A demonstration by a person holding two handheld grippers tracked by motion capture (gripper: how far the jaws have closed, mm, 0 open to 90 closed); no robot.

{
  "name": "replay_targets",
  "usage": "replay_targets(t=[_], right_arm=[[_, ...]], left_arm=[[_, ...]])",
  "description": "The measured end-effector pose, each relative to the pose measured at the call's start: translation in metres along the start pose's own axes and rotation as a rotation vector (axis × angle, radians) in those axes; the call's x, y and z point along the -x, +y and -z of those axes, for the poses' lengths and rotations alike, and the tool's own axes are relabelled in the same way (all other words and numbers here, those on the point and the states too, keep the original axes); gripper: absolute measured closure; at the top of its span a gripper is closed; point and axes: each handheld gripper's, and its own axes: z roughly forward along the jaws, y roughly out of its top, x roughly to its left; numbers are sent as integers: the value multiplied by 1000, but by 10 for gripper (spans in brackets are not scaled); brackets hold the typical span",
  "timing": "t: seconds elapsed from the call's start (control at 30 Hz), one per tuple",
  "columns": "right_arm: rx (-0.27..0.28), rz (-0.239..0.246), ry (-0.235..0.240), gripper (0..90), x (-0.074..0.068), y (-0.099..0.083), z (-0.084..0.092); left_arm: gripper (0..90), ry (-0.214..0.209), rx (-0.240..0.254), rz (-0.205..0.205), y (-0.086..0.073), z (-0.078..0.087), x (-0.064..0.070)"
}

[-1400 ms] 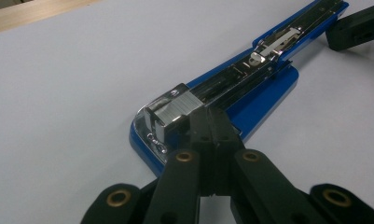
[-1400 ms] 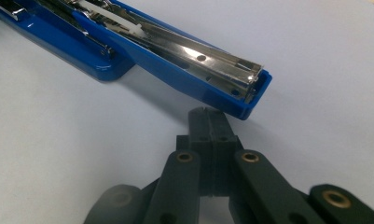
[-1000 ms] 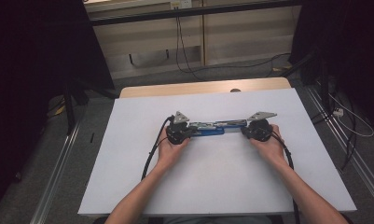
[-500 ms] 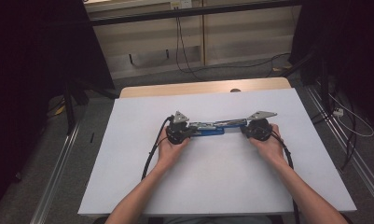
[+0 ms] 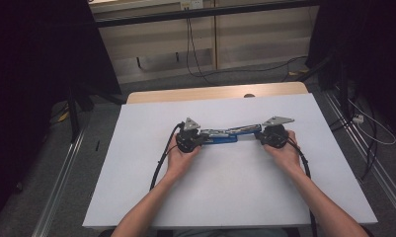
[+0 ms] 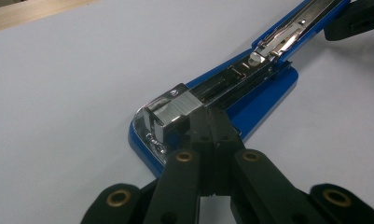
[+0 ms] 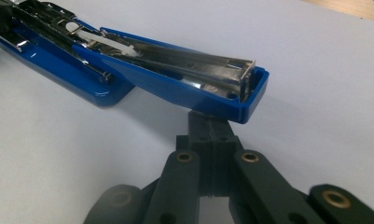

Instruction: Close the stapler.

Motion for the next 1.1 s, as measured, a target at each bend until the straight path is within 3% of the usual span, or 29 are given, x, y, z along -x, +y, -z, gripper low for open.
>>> replay_targets(t=[0.67,1.1], right_arm=[[22,4,6,900,-4,2,0],[89,1,56,889,-9,5,4]], left_arm=[[900,-14,5,15,-1,0,0],[899,-13,4,23,-1,0,0]])
